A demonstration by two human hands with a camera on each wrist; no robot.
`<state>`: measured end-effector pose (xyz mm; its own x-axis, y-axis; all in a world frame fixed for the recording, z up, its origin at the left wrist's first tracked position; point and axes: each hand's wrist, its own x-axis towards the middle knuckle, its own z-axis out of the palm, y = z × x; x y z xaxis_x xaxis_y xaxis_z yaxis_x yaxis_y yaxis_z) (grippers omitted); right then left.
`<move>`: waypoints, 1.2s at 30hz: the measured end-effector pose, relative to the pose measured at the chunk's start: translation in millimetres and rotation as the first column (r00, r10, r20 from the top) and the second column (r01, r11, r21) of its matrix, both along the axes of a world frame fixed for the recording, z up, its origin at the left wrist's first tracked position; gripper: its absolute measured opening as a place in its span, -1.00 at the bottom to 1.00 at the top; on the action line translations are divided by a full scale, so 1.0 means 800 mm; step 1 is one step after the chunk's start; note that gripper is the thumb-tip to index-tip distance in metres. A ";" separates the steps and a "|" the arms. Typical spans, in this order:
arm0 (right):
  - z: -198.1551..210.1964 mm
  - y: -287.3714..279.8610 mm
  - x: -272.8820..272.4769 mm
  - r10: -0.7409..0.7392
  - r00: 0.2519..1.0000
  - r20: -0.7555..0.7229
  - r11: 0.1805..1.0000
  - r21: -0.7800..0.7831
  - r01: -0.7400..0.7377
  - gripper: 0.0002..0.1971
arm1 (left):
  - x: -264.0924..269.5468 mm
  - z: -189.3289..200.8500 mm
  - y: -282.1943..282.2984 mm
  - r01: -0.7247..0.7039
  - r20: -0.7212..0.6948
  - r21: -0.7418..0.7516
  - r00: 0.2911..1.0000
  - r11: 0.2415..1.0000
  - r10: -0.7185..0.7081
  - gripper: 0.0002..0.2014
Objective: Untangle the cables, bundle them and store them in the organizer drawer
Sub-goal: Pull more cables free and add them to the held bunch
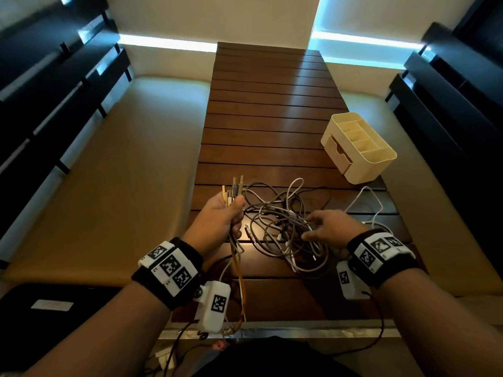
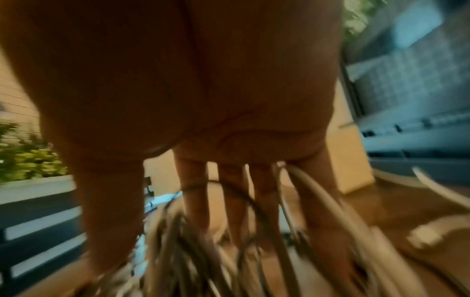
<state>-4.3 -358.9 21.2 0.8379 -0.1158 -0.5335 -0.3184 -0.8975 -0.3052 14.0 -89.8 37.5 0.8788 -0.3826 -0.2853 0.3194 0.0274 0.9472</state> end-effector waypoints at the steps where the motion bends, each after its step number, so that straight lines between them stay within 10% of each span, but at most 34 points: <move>1: 0.010 0.003 0.000 0.022 1.000 0.018 1.000 -0.005 -0.022 -0.50 | 0.001 -0.001 -0.001 -0.001 -0.001 -0.002 1.000 1.000 0.001 -0.83; 8: 0.042 0.015 0.035 0.156 0.871 0.465 0.971 -0.234 -0.049 -0.86 | 0.007 -0.002 -0.010 -0.002 -0.008 0.016 1.000 1.000 0.002 -0.81; 21: -0.031 0.042 0.087 0.220 0.966 -0.132 0.969 -0.086 -0.233 -0.64 | 0.018 -0.010 -0.013 -0.033 -0.005 0.041 0.999 0.999 0.033 -0.84; 36: -0.068 0.036 0.078 0.299 0.954 0.023 0.944 -0.155 -0.292 -0.80 | 0.007 0.000 -0.020 -0.061 -0.009 0.029 0.998 0.998 0.061 -0.85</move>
<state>58.1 -330.4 -32.8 0.8695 0.0656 -0.4896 -0.0212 -0.9853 -0.1695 19.5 -106.0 37.1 0.8972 -0.3203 -0.3040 0.3274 0.0203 0.9447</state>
